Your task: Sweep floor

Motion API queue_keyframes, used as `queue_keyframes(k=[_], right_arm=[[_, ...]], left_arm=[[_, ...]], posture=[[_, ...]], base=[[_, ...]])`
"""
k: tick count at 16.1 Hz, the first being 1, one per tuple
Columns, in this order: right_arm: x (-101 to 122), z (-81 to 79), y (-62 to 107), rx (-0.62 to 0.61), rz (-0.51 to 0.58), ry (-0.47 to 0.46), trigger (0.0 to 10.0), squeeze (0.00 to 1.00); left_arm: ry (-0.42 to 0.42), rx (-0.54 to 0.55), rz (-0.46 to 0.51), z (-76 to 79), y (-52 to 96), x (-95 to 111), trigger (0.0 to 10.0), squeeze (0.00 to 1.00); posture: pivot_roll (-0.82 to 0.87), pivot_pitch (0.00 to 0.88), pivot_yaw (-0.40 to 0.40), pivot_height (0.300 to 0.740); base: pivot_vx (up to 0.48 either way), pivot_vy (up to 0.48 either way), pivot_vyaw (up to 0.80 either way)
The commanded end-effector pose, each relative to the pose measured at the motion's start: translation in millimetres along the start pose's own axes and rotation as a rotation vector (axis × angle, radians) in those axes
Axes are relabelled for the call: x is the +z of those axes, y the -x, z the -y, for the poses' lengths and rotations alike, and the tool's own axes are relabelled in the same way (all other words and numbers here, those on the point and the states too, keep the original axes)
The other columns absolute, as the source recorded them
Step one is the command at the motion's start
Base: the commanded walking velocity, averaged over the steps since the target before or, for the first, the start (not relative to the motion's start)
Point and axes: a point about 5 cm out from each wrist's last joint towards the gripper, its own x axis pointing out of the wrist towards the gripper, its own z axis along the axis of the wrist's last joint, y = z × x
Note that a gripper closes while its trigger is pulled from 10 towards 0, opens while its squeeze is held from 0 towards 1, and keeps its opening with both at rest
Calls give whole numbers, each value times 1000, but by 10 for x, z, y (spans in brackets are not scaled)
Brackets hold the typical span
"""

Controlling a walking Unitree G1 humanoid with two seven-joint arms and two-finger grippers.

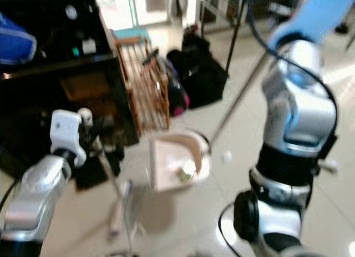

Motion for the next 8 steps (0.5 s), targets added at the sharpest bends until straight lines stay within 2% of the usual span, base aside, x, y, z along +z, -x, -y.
queue_keyframes(k=[1,8], right_arm=[[102,-128,23,51,53,-36,10000,0],[86,-130,3,65,59,-24,10000,0]], left_arm=[[-31,16,41,-54,2,86,10000,0],[-31,7,31,-17,41,33,10000,0]], posture=[[-37,74,28,740],[-36,40,5,740]], base=[[364,0,0],[368,0,0]])
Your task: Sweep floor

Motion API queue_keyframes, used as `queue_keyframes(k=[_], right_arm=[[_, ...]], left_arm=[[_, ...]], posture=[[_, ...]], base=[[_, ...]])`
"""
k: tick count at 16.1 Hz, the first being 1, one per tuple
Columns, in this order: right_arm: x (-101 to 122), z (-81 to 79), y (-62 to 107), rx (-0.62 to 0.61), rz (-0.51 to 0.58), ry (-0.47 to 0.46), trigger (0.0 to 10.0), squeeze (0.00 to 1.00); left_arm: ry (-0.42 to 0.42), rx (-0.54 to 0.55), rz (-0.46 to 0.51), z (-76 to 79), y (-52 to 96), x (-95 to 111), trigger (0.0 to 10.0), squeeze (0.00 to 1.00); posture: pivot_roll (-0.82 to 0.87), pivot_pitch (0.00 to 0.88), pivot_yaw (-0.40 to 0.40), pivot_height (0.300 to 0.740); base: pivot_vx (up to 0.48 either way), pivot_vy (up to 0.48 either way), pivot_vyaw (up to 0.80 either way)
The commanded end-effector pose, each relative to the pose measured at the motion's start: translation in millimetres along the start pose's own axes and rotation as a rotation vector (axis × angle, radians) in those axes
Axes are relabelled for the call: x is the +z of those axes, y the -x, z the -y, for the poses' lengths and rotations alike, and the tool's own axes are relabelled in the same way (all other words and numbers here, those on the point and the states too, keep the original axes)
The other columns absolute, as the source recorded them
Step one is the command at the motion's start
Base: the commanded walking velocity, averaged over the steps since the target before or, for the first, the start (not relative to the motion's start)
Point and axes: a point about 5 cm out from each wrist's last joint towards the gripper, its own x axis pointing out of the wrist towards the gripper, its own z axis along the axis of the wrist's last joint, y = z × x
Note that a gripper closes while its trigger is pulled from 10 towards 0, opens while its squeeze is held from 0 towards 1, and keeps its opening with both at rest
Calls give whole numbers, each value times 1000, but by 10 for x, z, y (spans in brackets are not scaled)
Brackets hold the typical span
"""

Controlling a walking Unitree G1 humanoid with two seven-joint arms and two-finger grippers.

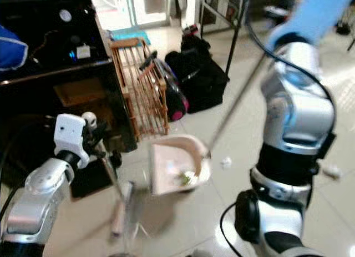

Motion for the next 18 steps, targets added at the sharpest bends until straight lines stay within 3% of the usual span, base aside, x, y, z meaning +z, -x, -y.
queue_keyframes(k=[1,15,18], right_arm=[[110,-133,25,60,64,-37,10000,0],[33,-210,65,81,61,-36,10000,0],[0,-201,72,69,64,-33,10000,0]], left_arm=[[-28,32,35,-82,31,70,10000,0],[-28,19,29,-66,75,27,10000,0],[-31,18,23,-64,77,3,10000,0]], posture=[[-34,35,2,740],[-22,12,-3,740],[-24,12,1,740]], base=[[371,0,0],[367,0,0],[84,0,0]])
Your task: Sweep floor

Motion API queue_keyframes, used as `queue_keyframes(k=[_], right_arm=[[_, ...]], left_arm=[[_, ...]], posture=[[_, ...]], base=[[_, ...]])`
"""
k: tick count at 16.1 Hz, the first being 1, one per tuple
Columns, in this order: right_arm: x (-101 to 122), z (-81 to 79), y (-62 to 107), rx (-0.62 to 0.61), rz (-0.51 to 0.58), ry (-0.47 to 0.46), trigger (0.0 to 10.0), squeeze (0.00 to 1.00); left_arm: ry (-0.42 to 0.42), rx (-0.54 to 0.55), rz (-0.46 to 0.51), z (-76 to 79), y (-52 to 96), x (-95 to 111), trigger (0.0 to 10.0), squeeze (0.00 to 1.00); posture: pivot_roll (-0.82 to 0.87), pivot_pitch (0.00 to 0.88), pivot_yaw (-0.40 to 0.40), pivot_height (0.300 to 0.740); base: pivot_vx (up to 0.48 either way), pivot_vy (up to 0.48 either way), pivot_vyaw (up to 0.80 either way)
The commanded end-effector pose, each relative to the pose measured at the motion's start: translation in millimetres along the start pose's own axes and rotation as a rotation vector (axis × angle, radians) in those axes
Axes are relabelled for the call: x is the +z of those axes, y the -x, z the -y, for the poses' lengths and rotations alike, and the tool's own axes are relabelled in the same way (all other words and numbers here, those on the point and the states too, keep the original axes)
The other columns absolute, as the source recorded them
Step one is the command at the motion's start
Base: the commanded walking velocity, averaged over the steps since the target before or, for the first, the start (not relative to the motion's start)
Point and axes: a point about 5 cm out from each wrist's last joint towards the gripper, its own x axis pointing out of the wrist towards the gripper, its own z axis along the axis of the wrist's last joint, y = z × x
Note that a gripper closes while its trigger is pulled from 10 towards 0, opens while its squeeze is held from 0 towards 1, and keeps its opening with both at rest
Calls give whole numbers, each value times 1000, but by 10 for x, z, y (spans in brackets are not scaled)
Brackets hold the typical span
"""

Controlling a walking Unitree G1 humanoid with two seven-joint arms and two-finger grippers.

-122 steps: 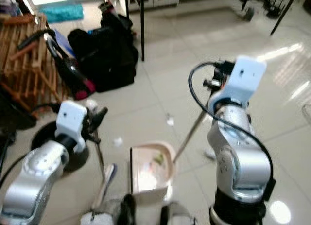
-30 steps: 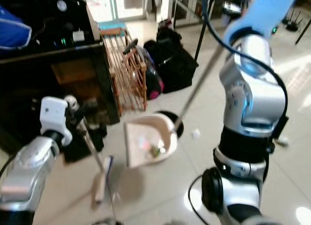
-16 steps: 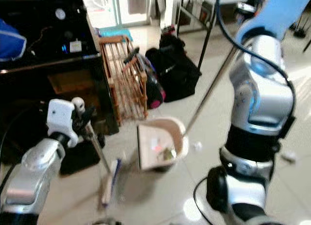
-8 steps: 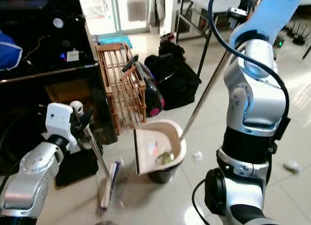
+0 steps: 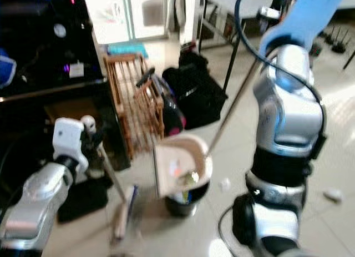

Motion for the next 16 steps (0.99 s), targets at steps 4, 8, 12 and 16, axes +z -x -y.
queue_keyframes(k=[4,8,12,16], right_arm=[[123,-10,2,-6,136,2,10000,0],[95,-144,0,42,216,59,10000,0],[25,-300,19,100,262,84,10000,0],[-13,-534,117,201,369,146,10000,0]], left_arm=[[-23,6,57,-25,-10,106,10000,0],[-20,-7,55,-6,-33,115,10000,0],[-21,1,54,-16,-13,97,10000,0],[-18,10,58,-15,-26,102,10000,0]], posture=[[-25,10,13,740],[-20,13,12,740],[-21,9,7,740],[-15,8,4,740]], base=[[0,0,0],[0,0,0],[0,0,0],[0,0,0]])
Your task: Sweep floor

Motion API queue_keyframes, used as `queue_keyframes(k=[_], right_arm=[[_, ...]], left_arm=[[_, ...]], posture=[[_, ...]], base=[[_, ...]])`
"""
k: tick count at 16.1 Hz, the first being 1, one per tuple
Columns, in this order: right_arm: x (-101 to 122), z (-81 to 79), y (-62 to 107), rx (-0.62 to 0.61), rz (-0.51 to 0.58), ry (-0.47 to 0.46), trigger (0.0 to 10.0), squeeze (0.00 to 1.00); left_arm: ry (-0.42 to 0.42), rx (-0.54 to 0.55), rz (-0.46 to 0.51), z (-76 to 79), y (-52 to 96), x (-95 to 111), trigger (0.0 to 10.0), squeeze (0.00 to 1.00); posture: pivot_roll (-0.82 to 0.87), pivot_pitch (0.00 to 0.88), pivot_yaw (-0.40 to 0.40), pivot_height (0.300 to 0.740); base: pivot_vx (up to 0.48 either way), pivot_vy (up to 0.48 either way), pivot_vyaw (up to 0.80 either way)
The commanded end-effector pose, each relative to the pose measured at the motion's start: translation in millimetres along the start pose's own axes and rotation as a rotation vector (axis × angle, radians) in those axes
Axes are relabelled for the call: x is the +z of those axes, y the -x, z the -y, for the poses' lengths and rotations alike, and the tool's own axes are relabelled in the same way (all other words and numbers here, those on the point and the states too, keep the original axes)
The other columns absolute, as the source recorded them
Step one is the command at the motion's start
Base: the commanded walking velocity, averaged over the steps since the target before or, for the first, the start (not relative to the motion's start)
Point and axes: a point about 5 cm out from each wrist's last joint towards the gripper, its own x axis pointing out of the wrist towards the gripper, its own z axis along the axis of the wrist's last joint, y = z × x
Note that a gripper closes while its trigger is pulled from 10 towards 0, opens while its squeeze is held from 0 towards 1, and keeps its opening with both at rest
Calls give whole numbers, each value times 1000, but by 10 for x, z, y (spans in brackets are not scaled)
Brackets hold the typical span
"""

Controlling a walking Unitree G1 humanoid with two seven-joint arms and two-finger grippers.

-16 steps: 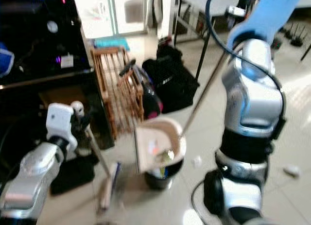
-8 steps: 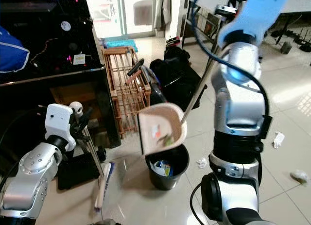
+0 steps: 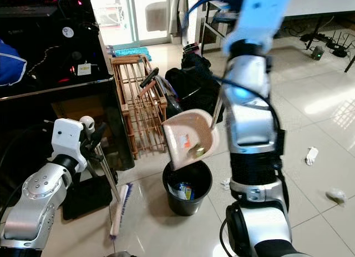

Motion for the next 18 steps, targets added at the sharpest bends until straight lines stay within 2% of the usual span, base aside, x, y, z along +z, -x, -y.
queue_keyframes(k=[1,8,10,14,16,18], right_arm=[[118,-70,12,34,98,14,10000,0],[74,-444,208,197,202,75,10000,0],[91,-562,284,275,250,124,10000,0],[74,-652,369,320,273,116,10000,0],[-12,-717,513,348,256,89,10000,0],[-55,-789,607,397,270,116,10000,0]], left_arm=[[-12,10,45,-32,-19,87,10000,0],[-9,8,49,-44,-33,99,10000,0],[-4,13,50,-49,-46,104,10000,0],[-6,18,57,-61,-61,116,10000,0],[3,12,56,-49,-42,102,10000,0],[3,3,54,-34,-41,100,10000,0]], posture=[[-13,9,6,740],[-12,15,10,740],[-10,17,10,740],[-12,21,15,740],[-10,18,15,740],[-10,20,13,740]], base=[[0,0,0],[0,0,0],[0,0,0],[0,0,0],[0,0,0],[0,0,0]])
